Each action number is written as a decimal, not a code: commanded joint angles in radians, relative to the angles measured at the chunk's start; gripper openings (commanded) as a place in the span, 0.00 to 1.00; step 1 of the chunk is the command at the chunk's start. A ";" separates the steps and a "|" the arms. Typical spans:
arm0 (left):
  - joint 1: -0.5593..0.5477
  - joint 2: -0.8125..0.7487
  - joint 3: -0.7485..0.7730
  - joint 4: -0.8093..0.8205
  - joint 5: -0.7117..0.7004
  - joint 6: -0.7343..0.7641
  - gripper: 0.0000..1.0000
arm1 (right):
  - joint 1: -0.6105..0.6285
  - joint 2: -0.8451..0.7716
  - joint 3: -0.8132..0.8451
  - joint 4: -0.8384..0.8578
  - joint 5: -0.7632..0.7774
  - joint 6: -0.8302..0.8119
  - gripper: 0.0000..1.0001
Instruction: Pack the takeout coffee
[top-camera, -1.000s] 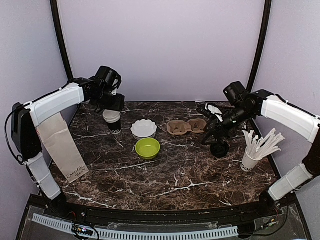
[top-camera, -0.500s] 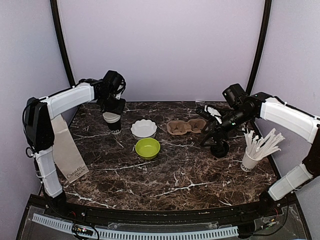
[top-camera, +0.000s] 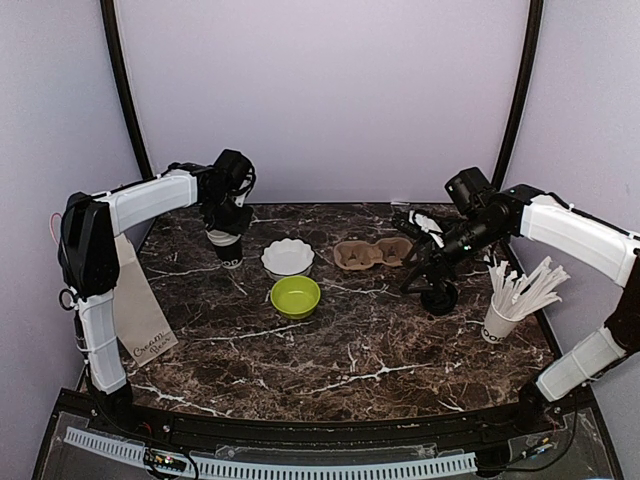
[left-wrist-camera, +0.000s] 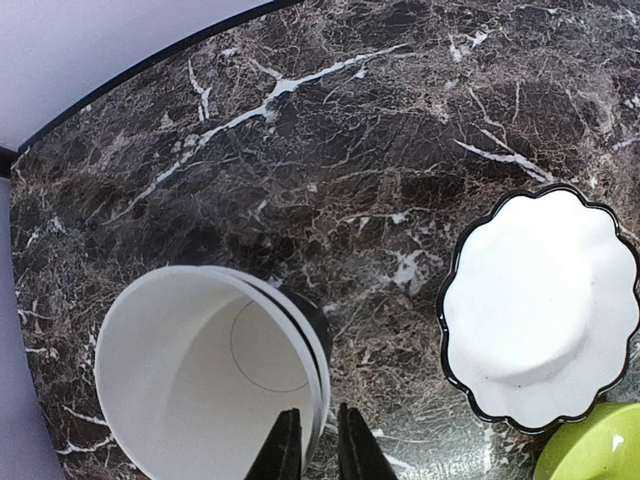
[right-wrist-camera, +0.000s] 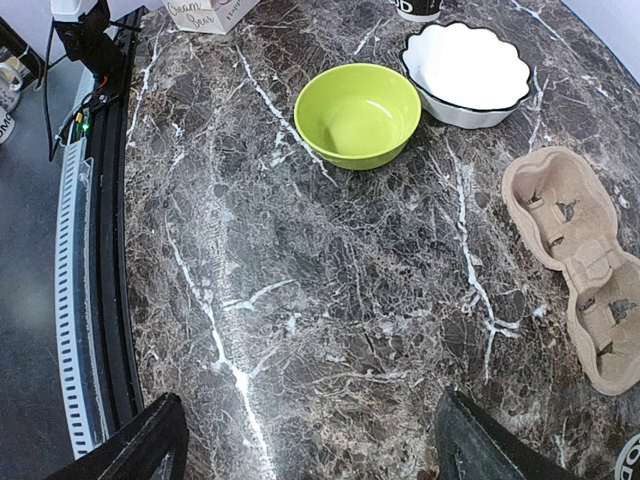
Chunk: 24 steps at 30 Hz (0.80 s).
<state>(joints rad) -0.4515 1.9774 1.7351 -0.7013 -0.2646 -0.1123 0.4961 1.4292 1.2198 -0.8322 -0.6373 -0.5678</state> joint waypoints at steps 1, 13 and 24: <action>0.008 -0.004 0.032 -0.018 -0.013 0.012 0.14 | 0.004 0.001 -0.011 0.021 -0.018 -0.007 0.86; 0.008 0.016 0.038 -0.027 -0.039 0.029 0.11 | 0.005 0.007 -0.009 0.018 -0.010 -0.006 0.85; 0.008 0.026 0.087 -0.058 -0.054 0.041 0.00 | 0.006 0.011 -0.001 0.014 -0.012 -0.006 0.85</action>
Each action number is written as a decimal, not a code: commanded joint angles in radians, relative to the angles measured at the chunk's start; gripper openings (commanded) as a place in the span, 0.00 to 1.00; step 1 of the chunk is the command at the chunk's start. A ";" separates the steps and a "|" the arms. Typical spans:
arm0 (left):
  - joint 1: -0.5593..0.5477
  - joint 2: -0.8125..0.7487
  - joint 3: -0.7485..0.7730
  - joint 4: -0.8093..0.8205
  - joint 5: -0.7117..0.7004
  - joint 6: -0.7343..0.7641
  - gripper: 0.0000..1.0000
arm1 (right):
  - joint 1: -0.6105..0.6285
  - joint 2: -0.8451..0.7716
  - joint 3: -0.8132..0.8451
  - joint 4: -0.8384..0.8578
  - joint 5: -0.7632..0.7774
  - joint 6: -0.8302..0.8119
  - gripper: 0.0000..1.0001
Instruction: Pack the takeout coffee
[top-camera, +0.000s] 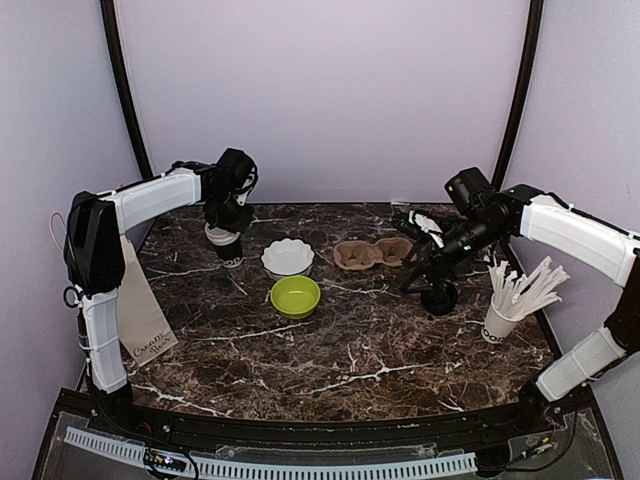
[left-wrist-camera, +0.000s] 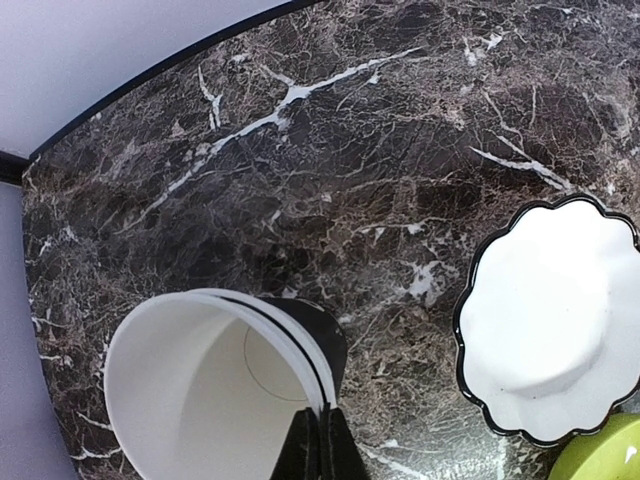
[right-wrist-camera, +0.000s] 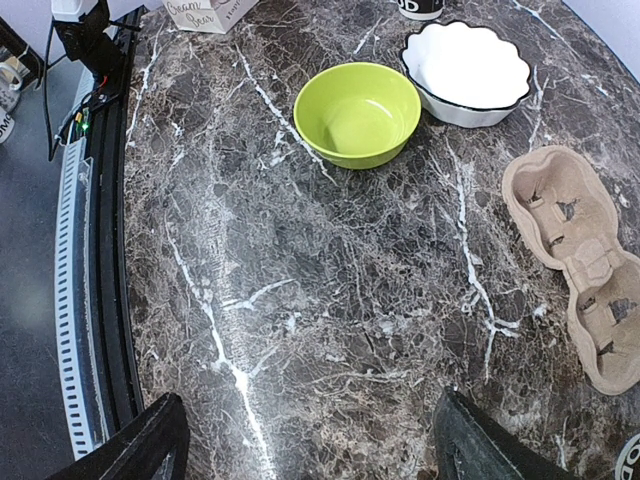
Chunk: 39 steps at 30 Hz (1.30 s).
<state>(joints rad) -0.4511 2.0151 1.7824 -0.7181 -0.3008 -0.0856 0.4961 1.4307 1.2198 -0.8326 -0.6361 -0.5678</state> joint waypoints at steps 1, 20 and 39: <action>0.008 -0.011 0.050 -0.054 -0.017 0.014 0.00 | 0.006 0.010 0.000 0.013 -0.013 -0.006 0.85; -0.014 -0.123 0.040 -0.110 -0.058 0.012 0.00 | 0.008 0.019 0.029 -0.001 -0.047 -0.002 0.84; -0.037 0.137 0.417 -0.330 -0.213 0.048 0.00 | 0.014 0.003 0.032 0.000 -0.014 0.003 0.84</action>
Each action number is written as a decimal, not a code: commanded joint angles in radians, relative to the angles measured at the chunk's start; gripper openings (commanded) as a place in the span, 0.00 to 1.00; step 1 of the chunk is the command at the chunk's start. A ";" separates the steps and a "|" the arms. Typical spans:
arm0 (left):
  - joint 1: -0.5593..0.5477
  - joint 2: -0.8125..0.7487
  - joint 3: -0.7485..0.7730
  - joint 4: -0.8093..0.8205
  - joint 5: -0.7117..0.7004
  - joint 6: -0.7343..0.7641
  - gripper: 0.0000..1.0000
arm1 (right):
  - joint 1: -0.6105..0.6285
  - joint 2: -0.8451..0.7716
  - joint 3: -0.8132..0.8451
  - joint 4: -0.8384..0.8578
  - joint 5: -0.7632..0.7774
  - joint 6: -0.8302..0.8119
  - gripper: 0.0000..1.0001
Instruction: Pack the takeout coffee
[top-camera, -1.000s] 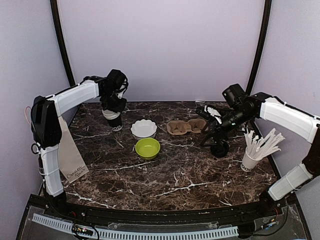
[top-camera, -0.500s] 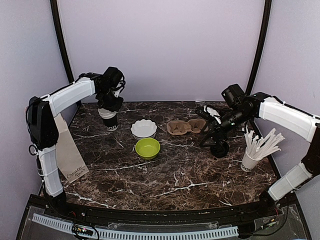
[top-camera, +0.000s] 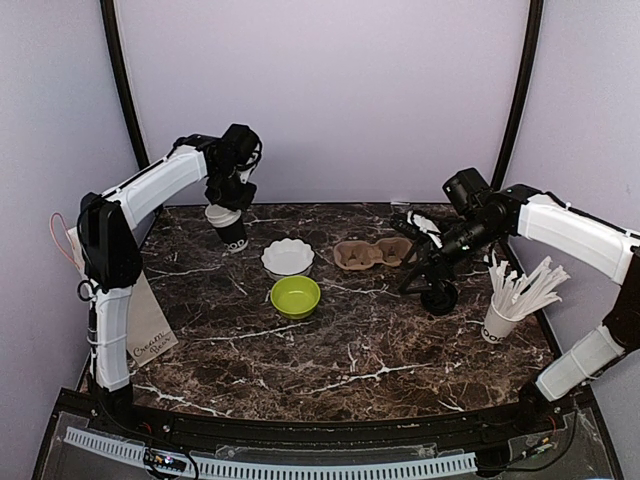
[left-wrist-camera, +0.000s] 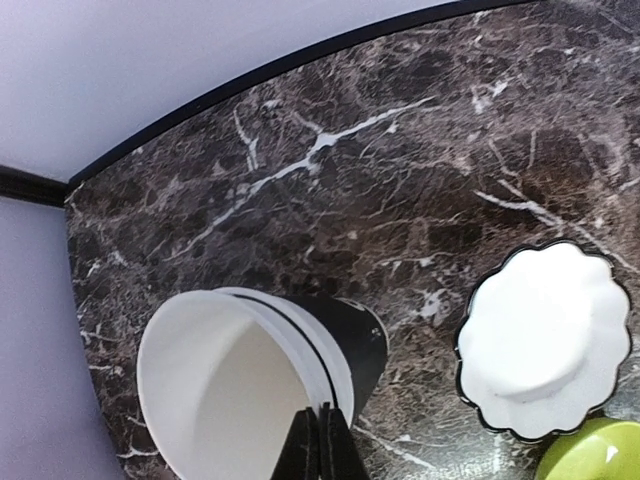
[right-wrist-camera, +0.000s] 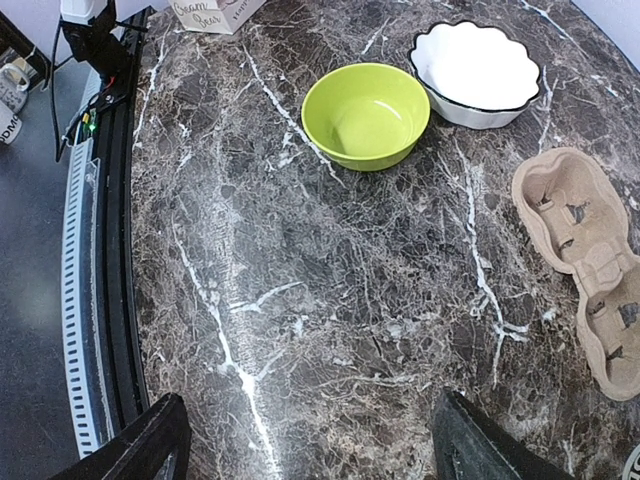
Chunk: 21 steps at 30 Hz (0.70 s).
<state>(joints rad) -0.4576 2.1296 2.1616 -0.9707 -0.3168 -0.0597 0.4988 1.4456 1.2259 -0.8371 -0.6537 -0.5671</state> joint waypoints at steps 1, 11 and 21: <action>-0.006 0.043 0.069 -0.107 -0.033 -0.021 0.00 | 0.011 -0.013 0.026 0.004 0.004 0.002 0.84; -0.028 0.049 0.135 -0.095 -0.125 0.002 0.00 | 0.013 -0.031 0.003 0.022 0.041 0.007 0.84; 0.029 0.070 0.088 -0.094 0.210 -0.082 0.00 | 0.012 -0.040 -0.005 0.029 0.048 0.009 0.84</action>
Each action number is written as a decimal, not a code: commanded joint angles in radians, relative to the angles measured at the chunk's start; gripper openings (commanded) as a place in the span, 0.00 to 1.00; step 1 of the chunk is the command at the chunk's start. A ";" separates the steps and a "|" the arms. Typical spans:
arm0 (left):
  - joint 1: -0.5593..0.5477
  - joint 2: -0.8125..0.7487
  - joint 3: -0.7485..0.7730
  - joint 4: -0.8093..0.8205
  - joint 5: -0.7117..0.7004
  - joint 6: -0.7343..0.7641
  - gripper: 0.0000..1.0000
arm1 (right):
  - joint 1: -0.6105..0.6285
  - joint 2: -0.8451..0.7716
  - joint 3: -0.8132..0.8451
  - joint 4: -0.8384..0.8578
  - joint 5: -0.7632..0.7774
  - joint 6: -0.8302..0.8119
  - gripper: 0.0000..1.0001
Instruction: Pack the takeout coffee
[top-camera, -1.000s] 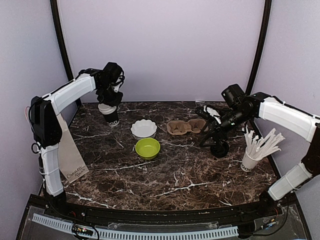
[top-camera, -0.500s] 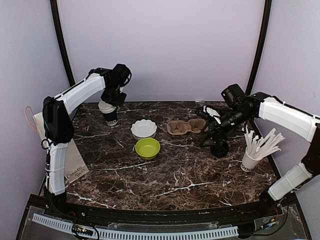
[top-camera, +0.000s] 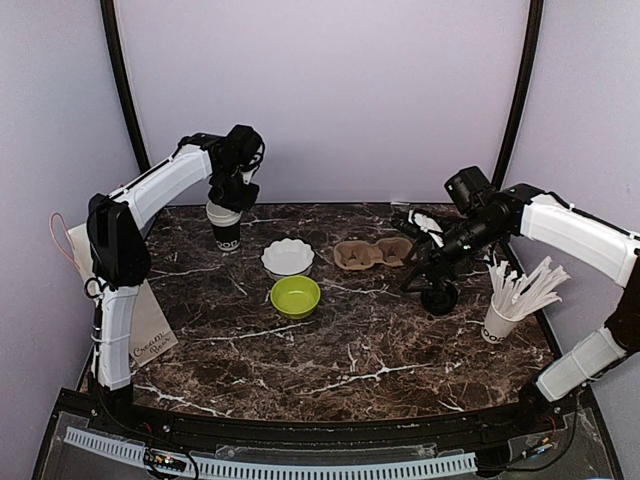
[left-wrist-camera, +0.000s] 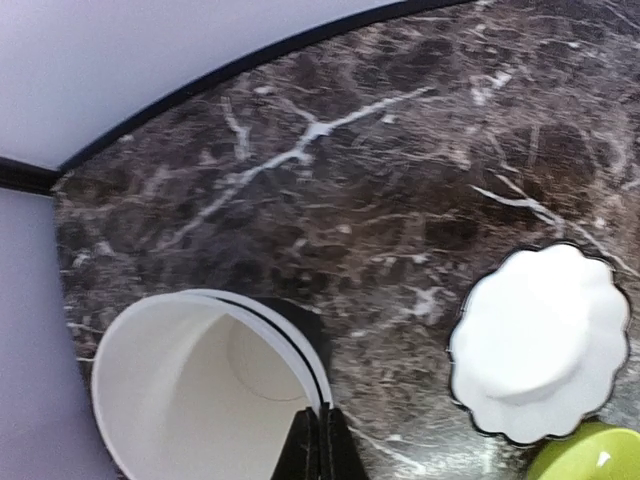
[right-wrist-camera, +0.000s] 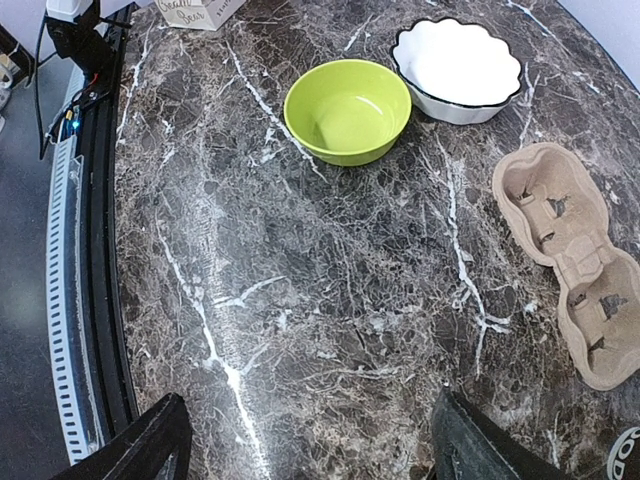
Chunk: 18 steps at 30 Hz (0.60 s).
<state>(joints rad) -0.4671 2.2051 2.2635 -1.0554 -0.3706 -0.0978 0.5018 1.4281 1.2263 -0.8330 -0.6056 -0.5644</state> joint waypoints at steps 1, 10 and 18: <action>0.040 -0.037 -0.045 0.022 0.236 -0.067 0.00 | 0.009 -0.022 -0.007 0.025 -0.001 0.005 0.83; -0.002 0.012 0.093 -0.095 -0.028 0.000 0.00 | 0.010 -0.023 -0.006 0.024 0.008 0.004 0.84; -0.039 -0.075 -0.074 0.057 -0.076 -0.012 0.00 | 0.011 -0.017 -0.005 0.027 0.011 0.004 0.84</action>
<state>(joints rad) -0.4686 2.2082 2.2238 -1.0393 -0.3180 -0.1394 0.5026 1.4281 1.2243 -0.8303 -0.5972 -0.5644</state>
